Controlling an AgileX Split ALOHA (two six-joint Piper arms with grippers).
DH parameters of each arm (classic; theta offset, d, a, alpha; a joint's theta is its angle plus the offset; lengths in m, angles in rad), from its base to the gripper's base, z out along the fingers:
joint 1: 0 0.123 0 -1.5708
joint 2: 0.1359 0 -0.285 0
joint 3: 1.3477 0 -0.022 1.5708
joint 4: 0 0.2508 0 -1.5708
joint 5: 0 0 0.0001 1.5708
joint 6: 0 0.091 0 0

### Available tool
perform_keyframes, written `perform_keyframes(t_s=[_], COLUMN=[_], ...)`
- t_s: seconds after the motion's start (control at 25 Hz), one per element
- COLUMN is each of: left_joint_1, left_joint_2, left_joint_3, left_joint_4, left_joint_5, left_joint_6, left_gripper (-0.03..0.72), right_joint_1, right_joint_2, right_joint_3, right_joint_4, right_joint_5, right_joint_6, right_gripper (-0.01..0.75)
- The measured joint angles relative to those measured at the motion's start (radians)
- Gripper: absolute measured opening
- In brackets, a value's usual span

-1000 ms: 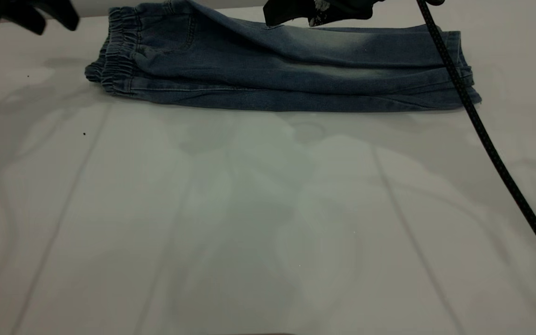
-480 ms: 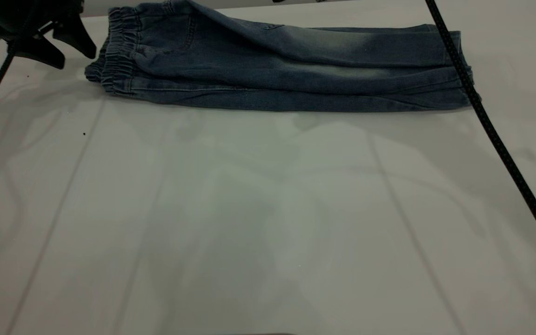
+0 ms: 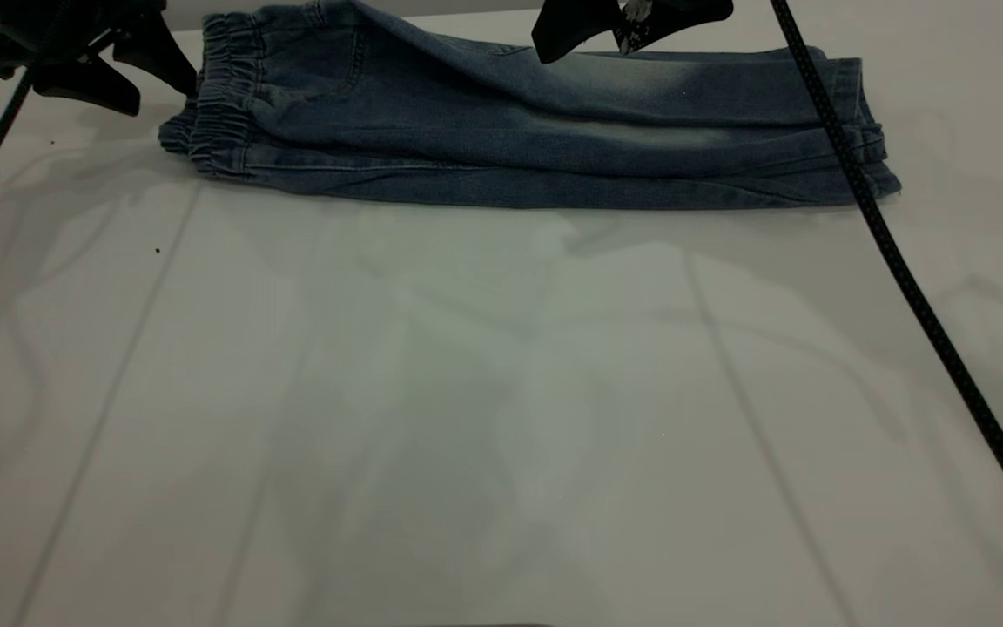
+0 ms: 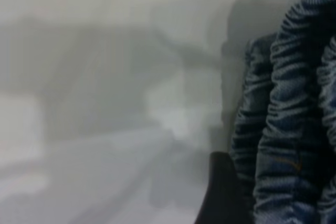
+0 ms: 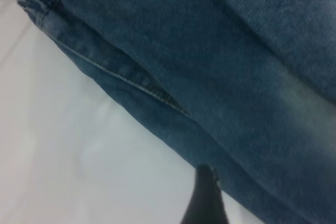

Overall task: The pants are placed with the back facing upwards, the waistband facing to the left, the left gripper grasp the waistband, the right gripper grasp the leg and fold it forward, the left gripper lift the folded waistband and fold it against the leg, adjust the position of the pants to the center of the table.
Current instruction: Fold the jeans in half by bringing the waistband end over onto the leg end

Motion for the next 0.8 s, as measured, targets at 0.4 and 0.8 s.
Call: perform_keyframes(t_s=[0.4,0.8], left_joint_1=[-0.046,-0.046], left_joint_2=[0.068,0.082], left_joint_3=[-0.029,-0.029], left_joint_4=[-0.117,-0.117], left_joint_5=[-0.026,-0.059], left_joint_6=[0.122,0.143], left_gripper=[0.456,0.456], right_joint_1=[0.0,0.0], right_joint_2=[0.0,0.0], right_joint_3=[0.0,0.0], right_joint_4=[-0.003,0.015], right_joint_5=[0.025,0.021], right_joint_6=[0.001,0.001], right_gripper=[0.483,0.483])
